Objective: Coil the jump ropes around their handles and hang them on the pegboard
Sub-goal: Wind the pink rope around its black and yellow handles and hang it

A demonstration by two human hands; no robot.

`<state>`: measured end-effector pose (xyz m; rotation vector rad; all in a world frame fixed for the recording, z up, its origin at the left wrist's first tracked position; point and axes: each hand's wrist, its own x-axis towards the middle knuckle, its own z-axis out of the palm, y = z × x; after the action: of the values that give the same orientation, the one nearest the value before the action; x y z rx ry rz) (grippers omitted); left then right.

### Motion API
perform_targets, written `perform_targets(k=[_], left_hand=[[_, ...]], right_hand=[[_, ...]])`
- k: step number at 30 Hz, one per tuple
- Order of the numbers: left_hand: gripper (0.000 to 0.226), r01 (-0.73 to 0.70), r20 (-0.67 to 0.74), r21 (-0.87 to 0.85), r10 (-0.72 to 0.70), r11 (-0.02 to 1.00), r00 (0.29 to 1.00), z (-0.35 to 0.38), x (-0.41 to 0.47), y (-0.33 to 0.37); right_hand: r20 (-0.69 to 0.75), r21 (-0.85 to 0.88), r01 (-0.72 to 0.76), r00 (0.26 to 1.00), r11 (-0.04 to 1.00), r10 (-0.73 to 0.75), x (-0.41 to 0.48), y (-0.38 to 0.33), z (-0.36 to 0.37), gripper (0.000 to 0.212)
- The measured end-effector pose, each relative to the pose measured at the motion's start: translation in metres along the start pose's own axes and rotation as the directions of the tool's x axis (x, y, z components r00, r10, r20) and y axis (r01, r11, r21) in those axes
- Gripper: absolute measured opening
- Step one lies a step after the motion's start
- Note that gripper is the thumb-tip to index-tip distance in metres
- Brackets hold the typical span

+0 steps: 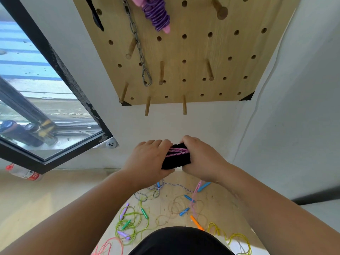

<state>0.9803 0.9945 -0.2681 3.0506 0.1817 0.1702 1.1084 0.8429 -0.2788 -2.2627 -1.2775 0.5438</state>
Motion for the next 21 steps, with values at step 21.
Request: perform_targets(k=[21], left_hand=[[0.036,0.211,0.246,-0.106,-0.18,0.972,0.952,-0.009,0.01,-0.002]], right_hand=[[0.075,-0.185,0.13,0.99,0.974,-0.118,-0.012,0.018,-0.025,0.038]])
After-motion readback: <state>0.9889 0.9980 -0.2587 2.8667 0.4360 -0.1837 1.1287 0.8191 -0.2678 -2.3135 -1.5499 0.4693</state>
